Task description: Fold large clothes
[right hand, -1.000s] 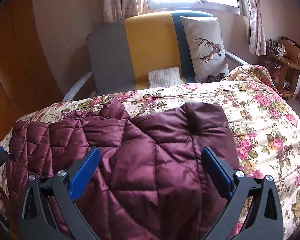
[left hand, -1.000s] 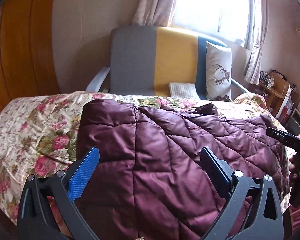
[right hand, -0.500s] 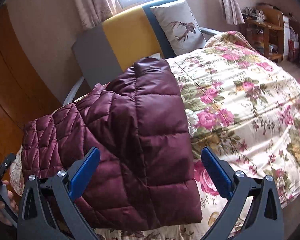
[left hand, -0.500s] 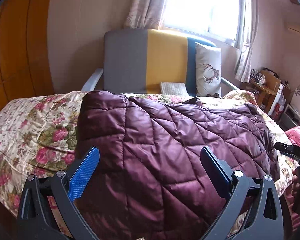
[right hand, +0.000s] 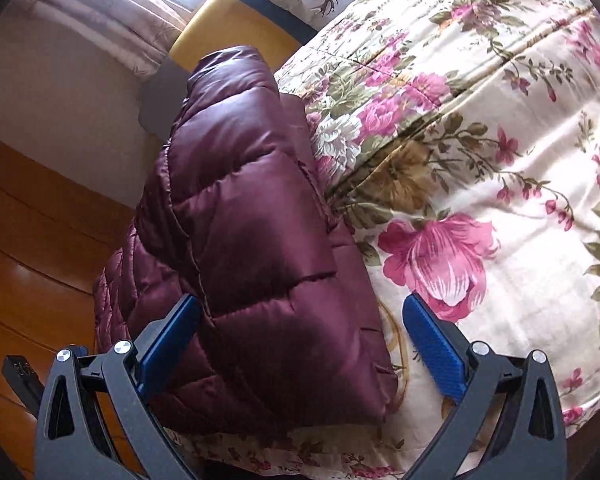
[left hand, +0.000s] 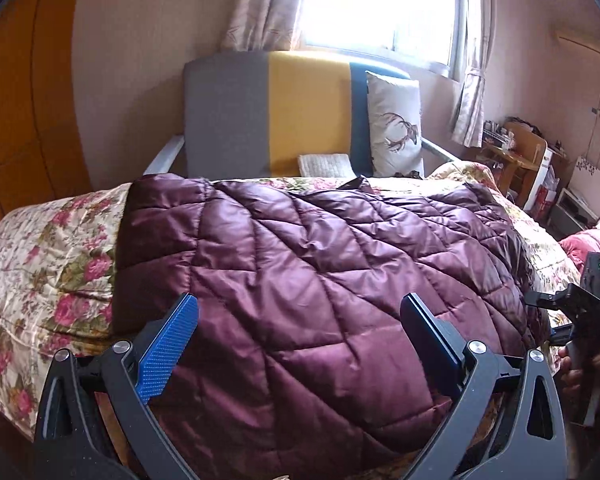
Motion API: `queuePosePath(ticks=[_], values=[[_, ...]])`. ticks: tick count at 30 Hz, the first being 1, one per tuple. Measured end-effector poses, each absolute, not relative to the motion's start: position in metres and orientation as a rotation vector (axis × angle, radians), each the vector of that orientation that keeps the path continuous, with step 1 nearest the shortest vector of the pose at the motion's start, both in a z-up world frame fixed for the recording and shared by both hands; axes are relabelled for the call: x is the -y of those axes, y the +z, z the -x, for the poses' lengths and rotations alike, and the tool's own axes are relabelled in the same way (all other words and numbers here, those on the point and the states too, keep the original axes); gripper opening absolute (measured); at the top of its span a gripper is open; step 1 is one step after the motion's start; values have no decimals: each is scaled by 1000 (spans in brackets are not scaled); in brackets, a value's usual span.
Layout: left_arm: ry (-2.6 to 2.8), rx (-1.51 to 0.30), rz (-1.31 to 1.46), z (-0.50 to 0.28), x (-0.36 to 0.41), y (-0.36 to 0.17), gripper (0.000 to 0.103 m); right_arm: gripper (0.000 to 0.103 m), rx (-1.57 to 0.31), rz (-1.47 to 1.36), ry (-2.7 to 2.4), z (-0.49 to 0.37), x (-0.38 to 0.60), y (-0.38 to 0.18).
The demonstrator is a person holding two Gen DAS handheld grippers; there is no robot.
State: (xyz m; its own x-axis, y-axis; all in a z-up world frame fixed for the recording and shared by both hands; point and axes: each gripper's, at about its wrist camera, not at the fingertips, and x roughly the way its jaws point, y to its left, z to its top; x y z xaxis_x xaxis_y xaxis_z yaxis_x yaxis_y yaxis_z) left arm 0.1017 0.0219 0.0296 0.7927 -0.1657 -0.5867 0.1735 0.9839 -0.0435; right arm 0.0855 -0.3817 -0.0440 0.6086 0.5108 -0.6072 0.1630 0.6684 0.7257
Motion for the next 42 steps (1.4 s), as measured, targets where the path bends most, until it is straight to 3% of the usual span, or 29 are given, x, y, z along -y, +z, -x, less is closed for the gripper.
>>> queuePosePath(ticks=[10,13,15,17,24,28,32,33,37,42], values=[[-190,-667,-54,-109,-4,20,100,101,-912,-830,291,-85,372,-45],[-180,-676,-60,-110,-5,17,100,79,-910,-803,267,-81,367,-42],[-174,-678,-50,-109,-8,16,100,55,-893,-825,271,-74,372,-37],[-173,-684,-39,-109,-9,16,100,43,-865,-810,287,-63,375,-24],[-220,-688,-11,-105,-9,17,100,39,-867,-683,306,-25,369,4],[-248,-701,-30,-106,0,10,100,42,-907,-686,268,-18,373,-13],[-247,-709,-59,-109,4,8,100,88,-878,-735,213,-20,386,-15],[-246,-708,-58,-110,3,9,100,92,-866,-758,207,-22,394,-13],[-241,-654,-47,-113,-5,25,99,101,-850,-832,238,-30,407,-15],[-304,-663,-22,-135,-13,35,70,101,-906,-889,307,-51,406,-36]])
